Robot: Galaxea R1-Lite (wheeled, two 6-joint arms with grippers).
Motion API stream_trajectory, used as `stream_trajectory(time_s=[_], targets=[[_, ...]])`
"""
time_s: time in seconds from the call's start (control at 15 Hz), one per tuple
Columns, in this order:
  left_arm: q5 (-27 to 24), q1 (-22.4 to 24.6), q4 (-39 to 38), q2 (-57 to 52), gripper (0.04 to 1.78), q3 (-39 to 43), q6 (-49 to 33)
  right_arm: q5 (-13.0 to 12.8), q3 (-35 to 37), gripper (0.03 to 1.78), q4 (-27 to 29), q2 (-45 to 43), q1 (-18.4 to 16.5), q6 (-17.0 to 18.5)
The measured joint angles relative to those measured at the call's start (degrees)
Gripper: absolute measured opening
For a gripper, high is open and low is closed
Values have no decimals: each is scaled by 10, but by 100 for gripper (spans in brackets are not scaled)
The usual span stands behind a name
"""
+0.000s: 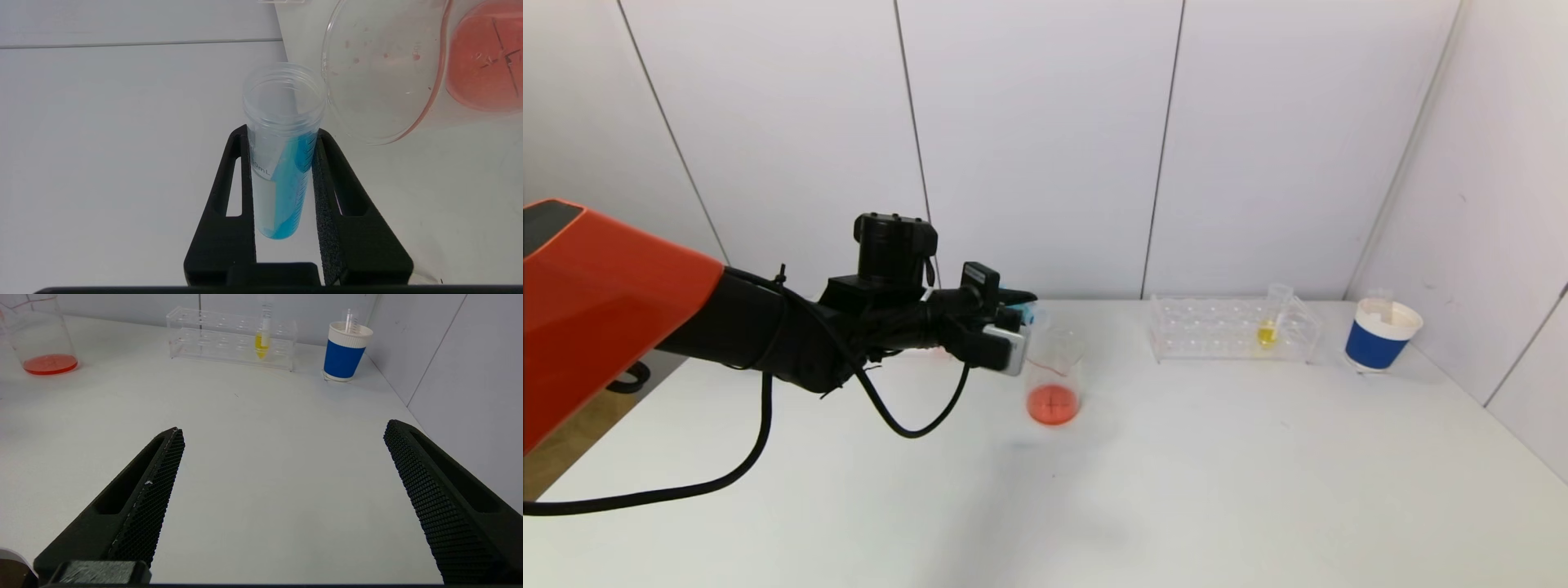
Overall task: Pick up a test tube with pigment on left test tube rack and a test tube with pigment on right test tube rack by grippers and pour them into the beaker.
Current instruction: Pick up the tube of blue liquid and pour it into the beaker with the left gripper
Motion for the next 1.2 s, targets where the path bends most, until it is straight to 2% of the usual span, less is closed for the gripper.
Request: stream_trajectory(time_s=[0.27,0.6,1.2], targets=[[6,0,0,0,44,0,24,0,0,177,0,0,0,0],[43,-1,-25,4,44,0,40,0,0,177,0,0,0,0],[61,-5,-48,25,44,4,53,0,0,177,0,0,0,0]])
